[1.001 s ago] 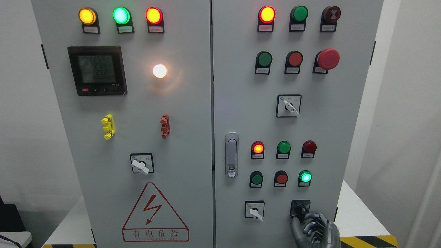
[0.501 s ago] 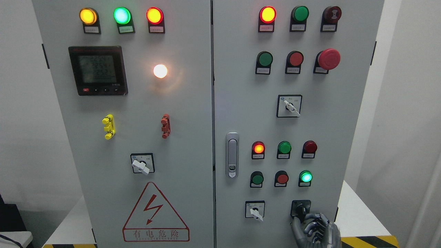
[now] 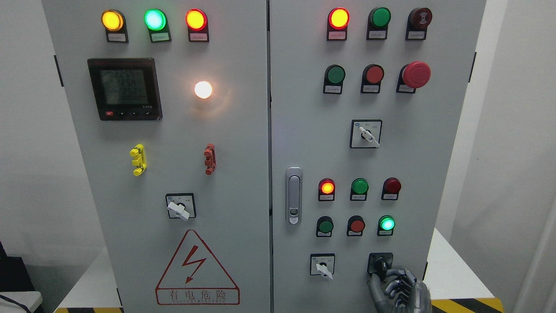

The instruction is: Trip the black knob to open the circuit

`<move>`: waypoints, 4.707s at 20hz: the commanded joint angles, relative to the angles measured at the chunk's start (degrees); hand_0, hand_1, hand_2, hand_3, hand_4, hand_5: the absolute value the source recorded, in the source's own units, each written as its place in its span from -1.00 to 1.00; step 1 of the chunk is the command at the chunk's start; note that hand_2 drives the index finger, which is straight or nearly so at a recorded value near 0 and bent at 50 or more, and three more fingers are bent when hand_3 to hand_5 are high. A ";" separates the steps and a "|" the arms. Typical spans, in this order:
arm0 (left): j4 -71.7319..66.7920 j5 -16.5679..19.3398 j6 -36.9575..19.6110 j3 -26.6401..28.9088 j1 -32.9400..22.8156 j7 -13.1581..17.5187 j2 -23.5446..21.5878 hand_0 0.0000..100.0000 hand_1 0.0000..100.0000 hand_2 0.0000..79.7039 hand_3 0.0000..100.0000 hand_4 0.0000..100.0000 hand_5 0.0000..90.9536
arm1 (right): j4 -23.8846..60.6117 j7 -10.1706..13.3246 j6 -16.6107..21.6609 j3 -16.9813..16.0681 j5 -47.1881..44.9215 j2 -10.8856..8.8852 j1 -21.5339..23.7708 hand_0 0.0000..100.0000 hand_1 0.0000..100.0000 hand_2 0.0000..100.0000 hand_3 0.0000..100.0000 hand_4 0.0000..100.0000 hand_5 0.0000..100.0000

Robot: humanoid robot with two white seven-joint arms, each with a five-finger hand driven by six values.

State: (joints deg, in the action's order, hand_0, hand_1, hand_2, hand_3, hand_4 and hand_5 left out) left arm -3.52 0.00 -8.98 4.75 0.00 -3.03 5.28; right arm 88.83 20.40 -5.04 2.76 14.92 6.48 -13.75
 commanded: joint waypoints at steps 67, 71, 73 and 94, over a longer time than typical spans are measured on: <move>0.00 1.84 0.02 0.00 0.44 -0.04 0.00 -0.76 -0.22 -1.00 -1.00 -1.00 -1.00 | 0.55 -0.54 15.75 -3.02 -0.94 -4.11 9.44 -0.49 0.32 -0.56 -0.06 -0.04 -0.06; 0.00 1.84 0.02 0.00 0.44 -0.04 0.00 -0.76 -0.22 -1.00 -1.00 -1.00 -1.00 | 2.04 -0.71 16.90 -2.85 -2.95 -4.29 10.93 -0.57 -0.03 -0.57 -0.08 -0.05 -0.12; 0.00 1.93 0.02 0.00 0.44 -0.04 0.00 -0.76 -0.22 -1.00 -1.00 -1.00 -1.00 | 4.75 -5.43 17.87 -2.41 -6.99 -4.37 13.21 -0.51 -0.16 -0.68 -0.17 -0.12 -0.19; 0.00 1.93 0.02 0.00 0.44 -0.04 0.00 -0.76 -0.22 -1.00 -1.00 -1.00 -1.00 | 16.19 -19.61 28.15 -1.80 -18.60 -15.27 31.94 -1.00 -0.81 -1.00 -0.71 -0.62 -0.58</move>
State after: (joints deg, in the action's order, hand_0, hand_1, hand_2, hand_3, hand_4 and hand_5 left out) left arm -3.52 0.00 -8.98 4.74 0.00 -3.03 5.28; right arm 100.60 0.97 22.65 0.06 0.14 -3.53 14.48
